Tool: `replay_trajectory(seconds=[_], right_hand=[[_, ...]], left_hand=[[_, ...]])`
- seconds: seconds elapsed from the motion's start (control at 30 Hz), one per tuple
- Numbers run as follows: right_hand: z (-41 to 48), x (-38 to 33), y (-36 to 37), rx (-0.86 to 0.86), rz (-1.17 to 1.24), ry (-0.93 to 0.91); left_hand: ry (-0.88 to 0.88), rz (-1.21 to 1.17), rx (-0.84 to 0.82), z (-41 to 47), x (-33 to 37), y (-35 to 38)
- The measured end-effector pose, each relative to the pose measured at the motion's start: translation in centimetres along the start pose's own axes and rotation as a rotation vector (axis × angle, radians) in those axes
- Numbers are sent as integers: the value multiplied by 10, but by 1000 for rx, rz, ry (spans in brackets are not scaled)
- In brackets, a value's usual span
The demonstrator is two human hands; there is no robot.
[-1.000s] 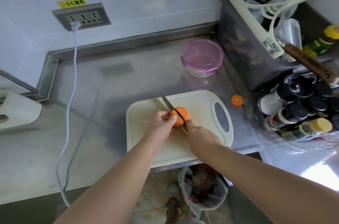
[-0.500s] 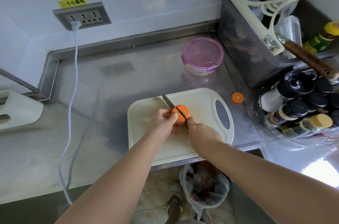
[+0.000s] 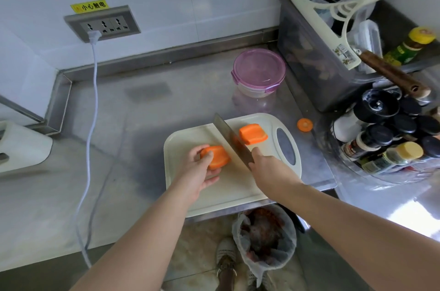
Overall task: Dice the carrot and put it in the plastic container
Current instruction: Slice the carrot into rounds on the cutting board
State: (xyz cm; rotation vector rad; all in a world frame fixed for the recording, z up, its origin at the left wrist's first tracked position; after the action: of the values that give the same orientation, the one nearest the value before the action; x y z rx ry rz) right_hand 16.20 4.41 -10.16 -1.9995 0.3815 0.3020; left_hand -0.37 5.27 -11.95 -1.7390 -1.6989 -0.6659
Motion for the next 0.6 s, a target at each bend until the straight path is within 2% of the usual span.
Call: replay_trajectory(seconds=[0.07,0.17,0.2,0.23,0.33,0.43,0.5,0.6], right_hand=[[0,3,-6,5,61,0],[2,6,-23,40,177,1],[0,6,-28,45,185,-1],[-1,6,-32,55,199,-3],[-5,9,-45,103,259,-6],[-6,20,-52,127,246,26],[-6,27,-56,131,263,45],[-11,37,-63,152,337,69]], left_hand=[[204,175,106,6,18,-16],[687,755,335,-4,54,-33],[780,901,342,-4,55,-32],[816,1038,298,-1,51,-29],[723,1351,180,11,27,-26],[715,1387,251,8,31,-25],[811,1382,292,2,43,-8],[904,1459,236,-1,62,38]])
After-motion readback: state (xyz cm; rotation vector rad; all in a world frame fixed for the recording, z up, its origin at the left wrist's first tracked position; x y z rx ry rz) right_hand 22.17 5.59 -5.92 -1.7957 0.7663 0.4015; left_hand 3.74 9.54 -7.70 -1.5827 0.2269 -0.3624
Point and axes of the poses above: each hand's wrist, its own z-axis towards the middle knuckle, its own y-axis out of the palm, x = y × z, the point moved 8 cm from there along z, towards the middle knuckle, and after that the axes turned 10 degrees about z, right-handed, at the moved point
